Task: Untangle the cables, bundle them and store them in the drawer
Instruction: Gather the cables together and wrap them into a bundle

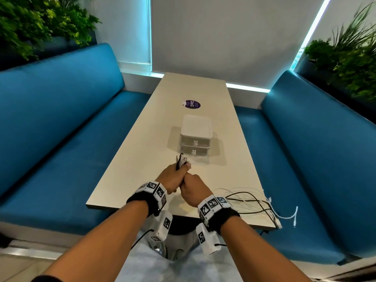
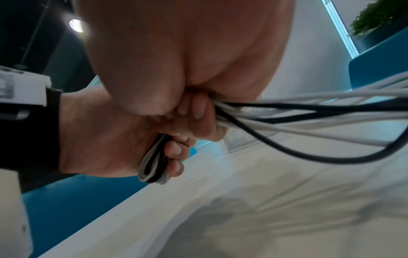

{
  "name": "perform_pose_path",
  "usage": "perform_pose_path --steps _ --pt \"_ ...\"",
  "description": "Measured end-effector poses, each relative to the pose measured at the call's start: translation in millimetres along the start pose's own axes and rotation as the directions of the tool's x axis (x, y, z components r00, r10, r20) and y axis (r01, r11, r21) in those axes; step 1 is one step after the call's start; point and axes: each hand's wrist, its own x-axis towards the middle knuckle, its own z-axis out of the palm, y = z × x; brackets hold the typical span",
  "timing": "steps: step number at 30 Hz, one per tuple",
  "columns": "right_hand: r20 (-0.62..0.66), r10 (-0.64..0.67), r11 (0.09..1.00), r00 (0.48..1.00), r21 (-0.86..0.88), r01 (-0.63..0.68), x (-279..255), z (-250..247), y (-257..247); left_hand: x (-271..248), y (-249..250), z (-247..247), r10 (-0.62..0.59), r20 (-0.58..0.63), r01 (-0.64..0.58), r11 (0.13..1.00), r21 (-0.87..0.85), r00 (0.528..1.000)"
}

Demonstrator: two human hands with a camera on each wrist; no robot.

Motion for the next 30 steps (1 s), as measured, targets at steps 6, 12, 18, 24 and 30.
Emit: perform_pose_path --steps 6,12,18,24,30 --pt "0.043 -0.073 0.996 0.996 0.049 0.070 -1.0 -6.4 -1.7 3.6 2.2 -6.1 0.067 -0.047 -0.063 0.996 0.070 0.997" --pt "0.162 -0.022 0.992 0.987 -0.122 0.042 -3.5 -19.1 11.3 11.1 -2.2 -22.9 -0.012 -0.224 -0.005 0.997 -0.072 0.974" --pt "0.183 -0.018 0.994 0.983 -0.106 0.038 -5.1 -4.7 12.7 12.6 12.4 -17.9 -0.005 -0.177 -0.068 0.914 -0.401 0.984" --pt "0.205 -0.063 0.995 0.977 -0.066 0.078 -5.9 2.1 7.5 10.6 5.5 -15.6 -0.063 -0.199 -0.045 0.865 -0.499 0.978" --pt "0.217 -0.059 0.998 0.974 -0.019 0.065 -5.5 16.2 7.3 5.4 9.1 -9.5 -0.041 -0.247 -0.038 0.951 -0.308 0.968"
